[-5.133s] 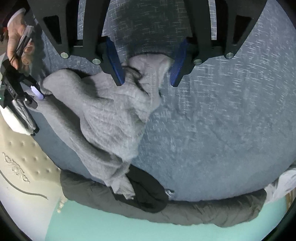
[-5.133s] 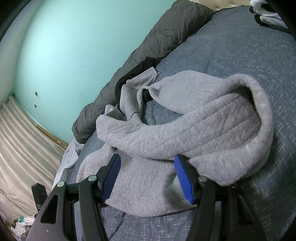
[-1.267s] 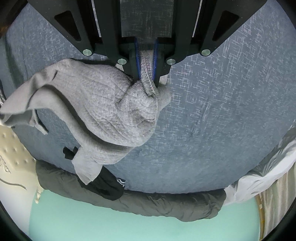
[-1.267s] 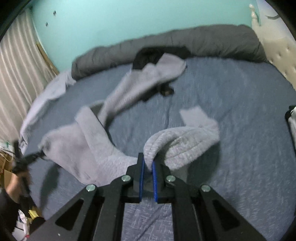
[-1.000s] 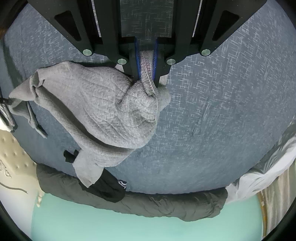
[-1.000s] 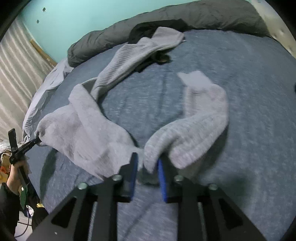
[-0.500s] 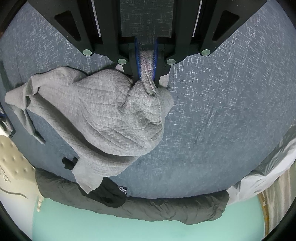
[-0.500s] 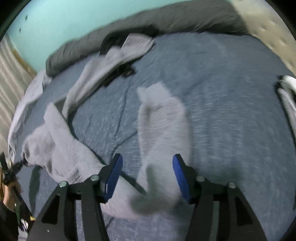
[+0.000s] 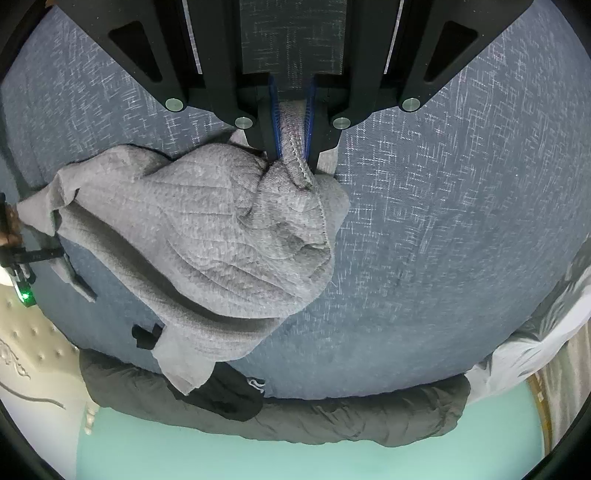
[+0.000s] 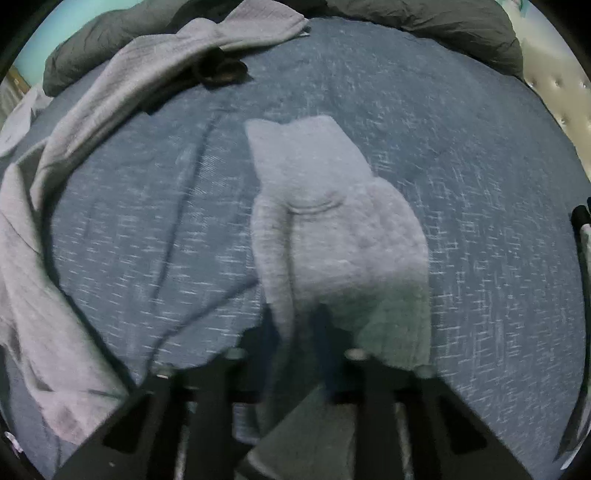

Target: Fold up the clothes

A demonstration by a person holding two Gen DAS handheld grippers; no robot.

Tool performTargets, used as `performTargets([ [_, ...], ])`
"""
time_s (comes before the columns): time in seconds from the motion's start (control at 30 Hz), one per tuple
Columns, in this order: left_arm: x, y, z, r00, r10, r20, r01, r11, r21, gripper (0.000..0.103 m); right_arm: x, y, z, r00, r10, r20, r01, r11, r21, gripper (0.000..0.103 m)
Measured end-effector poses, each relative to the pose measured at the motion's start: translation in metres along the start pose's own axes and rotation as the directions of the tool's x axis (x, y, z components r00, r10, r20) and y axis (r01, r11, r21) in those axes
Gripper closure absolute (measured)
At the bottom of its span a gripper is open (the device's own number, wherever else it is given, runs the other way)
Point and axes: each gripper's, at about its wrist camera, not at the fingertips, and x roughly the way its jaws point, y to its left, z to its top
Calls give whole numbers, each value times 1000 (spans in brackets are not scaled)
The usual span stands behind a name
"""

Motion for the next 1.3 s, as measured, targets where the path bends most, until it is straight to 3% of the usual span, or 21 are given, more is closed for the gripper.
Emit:
performTargets([
  [0.2,2,1,1,1000,1,-9,-1,1000,-16,91,-50,-26,-14,985,70,159,-78,996,42,99],
  [0.37,0,-2,1,1000,7,-17,-8,1000,-28,91,-113,-69,-36,949,123,292,-160,981,107,100],
  [0.5,-2,-1,-1,1000,10,-25,-11,999,-45,91,-154,-113,-69,905,183,385,-266,948,174,100],
  [0.6,-3,0,-3,999,11,-34,-13,998,-56,91,-168,-143,-108,906,167,390,-264,941,211,100],
  [0.87,-3,-4,-5,998,27,-59,-31,998,-60,91,-159,-210,-210,937,93,337,-213,916,340,100],
  [1.3,-1,-4,-11,996,38,-85,-44,997,-63,91,-131,-221,-293,963,169,212,-246,873,422,98],
])
